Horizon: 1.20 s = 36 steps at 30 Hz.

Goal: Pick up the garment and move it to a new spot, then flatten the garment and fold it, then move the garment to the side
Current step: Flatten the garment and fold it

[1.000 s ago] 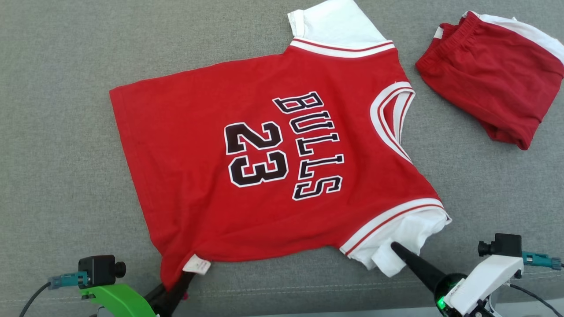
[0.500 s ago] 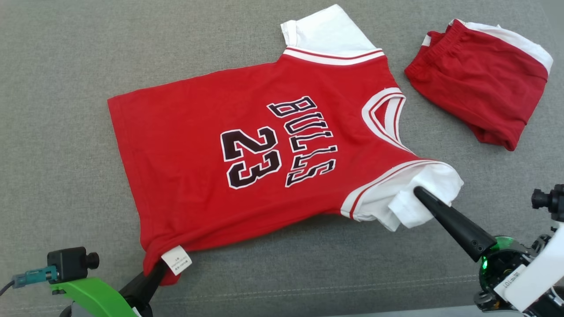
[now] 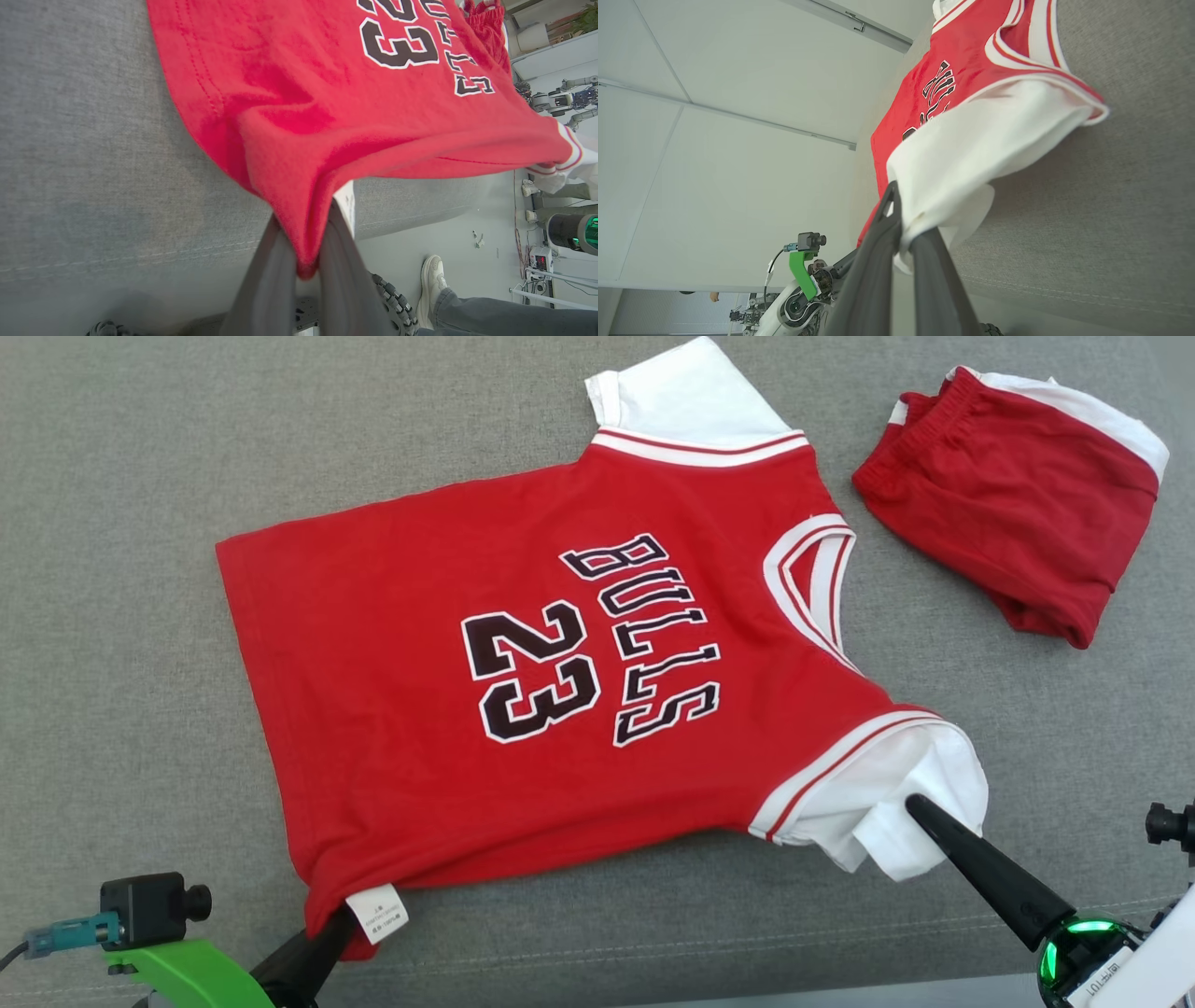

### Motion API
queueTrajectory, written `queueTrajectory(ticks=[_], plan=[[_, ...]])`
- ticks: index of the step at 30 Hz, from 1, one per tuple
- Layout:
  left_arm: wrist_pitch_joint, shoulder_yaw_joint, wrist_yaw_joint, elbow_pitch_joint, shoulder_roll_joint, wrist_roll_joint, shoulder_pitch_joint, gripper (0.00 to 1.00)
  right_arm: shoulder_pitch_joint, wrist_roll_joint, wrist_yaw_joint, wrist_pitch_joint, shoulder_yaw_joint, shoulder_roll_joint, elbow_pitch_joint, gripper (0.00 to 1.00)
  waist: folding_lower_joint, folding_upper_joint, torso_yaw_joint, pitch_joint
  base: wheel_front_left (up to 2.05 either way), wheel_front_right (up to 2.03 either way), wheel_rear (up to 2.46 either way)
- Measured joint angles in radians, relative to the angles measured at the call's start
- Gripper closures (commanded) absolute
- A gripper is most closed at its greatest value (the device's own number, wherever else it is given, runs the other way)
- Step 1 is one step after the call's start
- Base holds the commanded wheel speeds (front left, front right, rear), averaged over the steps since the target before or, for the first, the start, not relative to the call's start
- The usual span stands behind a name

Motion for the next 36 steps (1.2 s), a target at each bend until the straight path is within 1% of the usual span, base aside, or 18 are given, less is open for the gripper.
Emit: queueTrajectory(ticks=[3,6,11,13,14,16,19,23,25,26,29,30,36], plan=[[0.018,-0.005,0.0,-0.016,0.014,-0.004,0.002,0.99,0.001,0.0,-0.009,0.0,-0.002,0.0,-0.006,1.0,0.0,0.0,0.001,0.015,0.0,0.0,0.0],[0.051,-0.025,0.0,-0.036,0.04,0.003,0.002,1.0,-0.005,-0.001,-0.018,0.014,0.004,-0.004,-0.016,1.0,0.0,0.0,0.0,0.033,0.0,0.0,0.0],[0.129,-0.051,0.0,-0.075,0.121,0.055,-0.025,1.0,-0.056,-0.005,-0.039,0.06,0.016,-0.044,-0.017,1.0,0.0,0.0,0.001,0.069,0.0,0.0,0.0],[0.161,-0.049,0.0,-0.091,0.144,0.061,-0.071,1.0,-0.1,-0.009,-0.057,0.076,0.016,-0.057,-0.007,1.0,0.0,0.0,0.002,0.085,0.0,0.0,0.0],[0.187,-0.04,0.001,-0.105,0.156,0.055,-0.117,1.0,-0.142,-0.009,-0.083,0.095,0.015,-0.062,0.011,1.0,0.0,0.0,0.005,0.098,0.0,0.0,0.0],[0.22,-0.038,0.001,-0.115,0.166,0.045,-0.154,1.0,-0.181,-0.009,-0.111,0.109,0.014,-0.063,0.04,1.0,0.0,0.0,0.007,0.112,0.0,0.0,0.0],[0.267,-0.038,0.009,-0.119,0.172,0.024,-0.198,1.0,-0.239,-0.013,-0.134,0.134,0.017,-0.074,0.074,1.0,0.0,0.0,0.011,0.13,0.0,0.0,0.0],[0.316,-0.038,0.015,-0.117,0.174,-0.011,-0.246,1.0,-0.325,-0.02,-0.136,0.166,0.041,-0.079,0.104,1.0,0.0,0.0,0.015,0.155,0.0,0.0,0.0],[0.336,-0.04,0.018,-0.111,0.173,-0.021,-0.271,1.0,-0.361,-0.021,-0.143,0.173,0.051,-0.078,0.122,1.0,0.0,0.0,0.016,0.165,0.0,0.0,0.0],[0.345,-0.04,0.018,-0.105,0.173,-0.025,-0.285,0.98,-0.377,-0.027,-0.144,0.181,0.054,-0.08,0.134,1.0,0.0,0.0,0.017,0.168,0.0,0.0,0.0],[0.37,-0.041,0.023,-0.092,0.173,-0.025,-0.318,0.97,-0.416,-0.044,-0.146,0.193,0.065,-0.08,0.163,1.0,0.0,0.0,0.02,0.172,0.0,0.0,0.0],[0.376,-0.04,0.026,-0.089,0.173,-0.028,-0.327,0.98,-0.427,-0.05,-0.151,0.198,0.07,-0.08,0.17,1.0,0.0,-0.0001,0.02,0.172,0.0,0.0,0.0],[0.412,-0.042,0.035,-0.068,0.17,-0.068,-0.359,0.98,-0.486,-0.068,-0.152,0.211,0.089,-0.07,0.217,1.0,0.0,0.0,0.022,0.172,0.0,0.0,0.0]])
